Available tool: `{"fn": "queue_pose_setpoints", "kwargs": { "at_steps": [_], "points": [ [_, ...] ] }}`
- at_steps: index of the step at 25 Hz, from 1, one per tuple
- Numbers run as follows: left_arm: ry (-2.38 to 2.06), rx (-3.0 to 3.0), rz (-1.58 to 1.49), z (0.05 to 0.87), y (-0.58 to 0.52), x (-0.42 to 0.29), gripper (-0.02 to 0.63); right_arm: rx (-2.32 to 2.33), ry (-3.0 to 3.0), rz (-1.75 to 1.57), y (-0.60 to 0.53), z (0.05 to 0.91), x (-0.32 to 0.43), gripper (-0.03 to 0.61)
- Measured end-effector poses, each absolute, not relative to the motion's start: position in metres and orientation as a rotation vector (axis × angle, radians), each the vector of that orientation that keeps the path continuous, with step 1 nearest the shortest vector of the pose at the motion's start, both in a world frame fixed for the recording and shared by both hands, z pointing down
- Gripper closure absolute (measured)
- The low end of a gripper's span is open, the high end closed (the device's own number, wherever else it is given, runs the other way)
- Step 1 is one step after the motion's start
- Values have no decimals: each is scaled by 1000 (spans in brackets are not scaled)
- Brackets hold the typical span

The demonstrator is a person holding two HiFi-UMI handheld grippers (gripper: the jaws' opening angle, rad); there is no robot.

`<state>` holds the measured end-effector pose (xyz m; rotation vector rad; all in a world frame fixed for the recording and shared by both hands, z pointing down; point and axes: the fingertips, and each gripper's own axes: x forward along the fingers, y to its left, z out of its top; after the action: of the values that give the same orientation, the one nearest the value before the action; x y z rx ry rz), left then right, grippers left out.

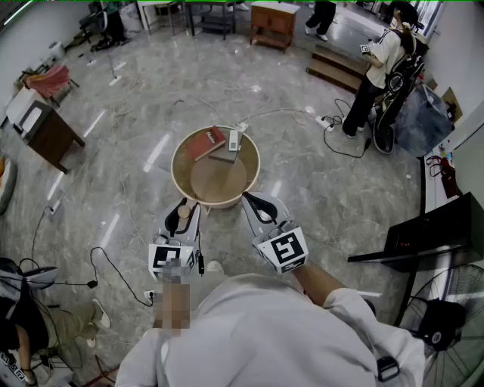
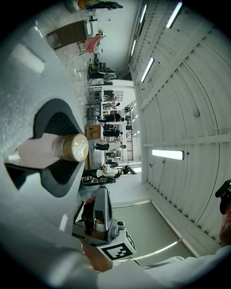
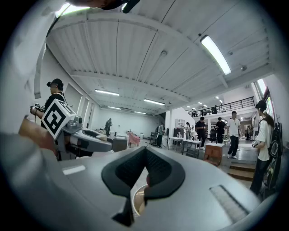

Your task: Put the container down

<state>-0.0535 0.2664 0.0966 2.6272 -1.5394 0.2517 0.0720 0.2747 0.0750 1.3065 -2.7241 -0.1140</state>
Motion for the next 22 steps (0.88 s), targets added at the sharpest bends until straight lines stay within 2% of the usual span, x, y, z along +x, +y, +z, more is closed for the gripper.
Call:
{"fn": "queue_pose_setpoints", "kwargs": {
  "at_steps": [22],
  "points": [
    [-1527,2561,277,120,255,-45,486,1278,-2760,-41,264,98,86,578]
  ]
}}
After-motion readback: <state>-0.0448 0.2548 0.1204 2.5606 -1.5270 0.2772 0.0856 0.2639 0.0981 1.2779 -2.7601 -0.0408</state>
